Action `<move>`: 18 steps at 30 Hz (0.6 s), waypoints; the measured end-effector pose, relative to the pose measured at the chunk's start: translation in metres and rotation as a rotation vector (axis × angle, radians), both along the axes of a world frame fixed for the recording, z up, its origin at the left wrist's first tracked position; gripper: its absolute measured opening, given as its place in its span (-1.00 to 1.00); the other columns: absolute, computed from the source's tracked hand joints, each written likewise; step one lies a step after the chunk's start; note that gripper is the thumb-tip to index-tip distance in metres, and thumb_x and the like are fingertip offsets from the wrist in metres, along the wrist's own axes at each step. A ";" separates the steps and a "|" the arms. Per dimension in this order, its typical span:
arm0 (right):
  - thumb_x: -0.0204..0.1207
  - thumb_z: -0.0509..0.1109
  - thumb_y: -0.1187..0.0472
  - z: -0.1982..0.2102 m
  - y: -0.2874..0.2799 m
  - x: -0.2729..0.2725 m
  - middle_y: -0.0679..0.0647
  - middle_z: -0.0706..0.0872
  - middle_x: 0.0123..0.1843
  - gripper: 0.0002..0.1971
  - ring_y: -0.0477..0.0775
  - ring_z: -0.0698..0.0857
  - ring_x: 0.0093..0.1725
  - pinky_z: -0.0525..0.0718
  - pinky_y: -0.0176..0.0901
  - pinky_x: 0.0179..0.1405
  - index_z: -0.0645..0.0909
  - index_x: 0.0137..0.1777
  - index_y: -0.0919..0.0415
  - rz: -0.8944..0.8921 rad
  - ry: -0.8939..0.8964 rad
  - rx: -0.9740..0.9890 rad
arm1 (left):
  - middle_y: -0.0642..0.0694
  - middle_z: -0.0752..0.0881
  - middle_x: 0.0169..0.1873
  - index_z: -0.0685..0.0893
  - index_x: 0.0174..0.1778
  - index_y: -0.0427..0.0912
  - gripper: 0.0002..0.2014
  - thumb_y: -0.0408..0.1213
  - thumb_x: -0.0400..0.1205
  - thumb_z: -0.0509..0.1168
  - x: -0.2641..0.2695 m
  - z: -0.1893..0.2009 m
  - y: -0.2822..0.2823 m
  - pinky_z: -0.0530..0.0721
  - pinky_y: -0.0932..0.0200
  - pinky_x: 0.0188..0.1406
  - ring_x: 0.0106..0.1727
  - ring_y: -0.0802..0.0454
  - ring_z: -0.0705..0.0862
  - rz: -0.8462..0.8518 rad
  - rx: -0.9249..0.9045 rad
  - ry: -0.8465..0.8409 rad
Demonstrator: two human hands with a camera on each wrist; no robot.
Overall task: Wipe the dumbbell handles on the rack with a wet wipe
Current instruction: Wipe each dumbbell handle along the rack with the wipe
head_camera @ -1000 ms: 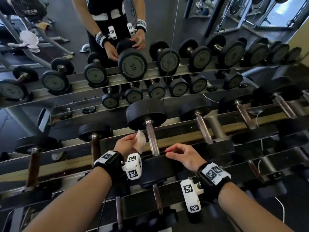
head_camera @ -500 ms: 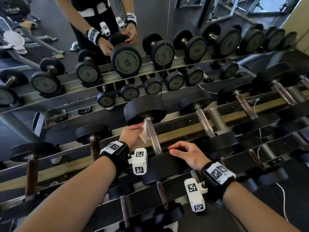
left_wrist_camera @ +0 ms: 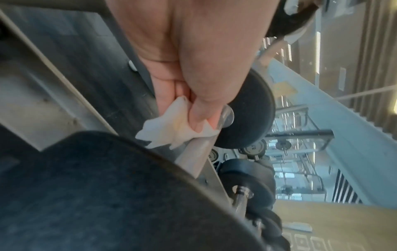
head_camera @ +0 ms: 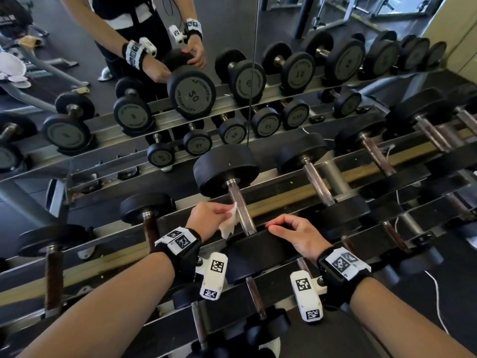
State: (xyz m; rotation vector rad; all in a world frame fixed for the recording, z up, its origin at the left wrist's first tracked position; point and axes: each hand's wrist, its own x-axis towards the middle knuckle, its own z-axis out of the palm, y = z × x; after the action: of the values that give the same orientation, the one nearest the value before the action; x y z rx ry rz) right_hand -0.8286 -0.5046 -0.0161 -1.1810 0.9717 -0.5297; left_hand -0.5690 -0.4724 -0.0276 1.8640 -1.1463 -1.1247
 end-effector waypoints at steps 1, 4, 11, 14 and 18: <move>0.30 0.55 0.06 0.001 0.000 0.000 0.18 0.82 -0.03 -0.50 0.02 0.80 -0.06 0.78 -0.20 -0.08 0.70 0.14 0.41 -0.005 0.001 0.003 | 0.06 0.86 -0.05 0.85 -0.08 0.18 -0.74 -0.36 0.58 0.46 0.002 0.001 -0.001 0.64 0.19 0.20 0.02 0.15 0.77 0.070 0.001 0.064; 0.38 0.53 0.14 0.002 0.001 0.000 0.17 0.81 -0.05 -0.60 0.02 0.78 -0.07 0.77 -0.22 -0.07 0.70 0.12 0.41 -0.015 0.003 0.011 | -0.09 0.85 -0.04 0.83 -0.08 0.13 -0.74 -0.41 0.58 0.45 0.010 0.003 -0.011 0.70 0.00 0.27 0.04 0.00 0.79 0.311 -0.017 0.224; 0.31 0.56 0.06 0.001 0.005 0.001 0.21 0.83 -0.01 -0.55 0.05 0.81 -0.05 0.78 -0.17 -0.11 0.72 0.12 0.35 -0.048 0.011 0.017 | -0.08 0.82 0.09 0.80 0.21 -0.13 -0.75 -0.39 0.63 0.41 -0.006 0.003 -0.013 0.61 -0.15 0.41 0.23 -0.05 0.74 0.140 -0.006 0.200; 0.32 0.56 0.04 0.001 0.007 0.002 0.25 0.82 0.04 -0.53 0.08 0.80 -0.02 0.79 -0.13 -0.08 0.72 0.13 0.35 -0.062 0.015 0.013 | -0.03 0.84 0.04 0.82 0.19 -0.12 -0.78 -0.33 0.64 0.42 -0.012 0.003 0.008 0.61 0.06 0.41 0.13 0.14 0.74 0.025 0.026 0.154; 0.30 0.55 -0.02 0.001 0.007 0.001 0.24 0.82 0.07 -0.52 0.08 0.79 0.00 0.80 -0.08 -0.05 0.73 0.12 0.31 -0.059 0.033 -0.007 | -0.03 0.87 -0.03 0.85 0.09 -0.06 -0.83 -0.29 0.61 0.45 -0.019 0.012 0.033 0.67 0.30 0.16 0.05 0.15 0.79 -0.123 0.088 0.231</move>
State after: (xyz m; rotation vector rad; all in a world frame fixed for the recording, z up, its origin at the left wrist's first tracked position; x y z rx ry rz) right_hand -0.8273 -0.4973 -0.0149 -1.1729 1.0364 -0.5623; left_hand -0.5879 -0.4398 -0.0153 1.6935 -1.1055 -1.4390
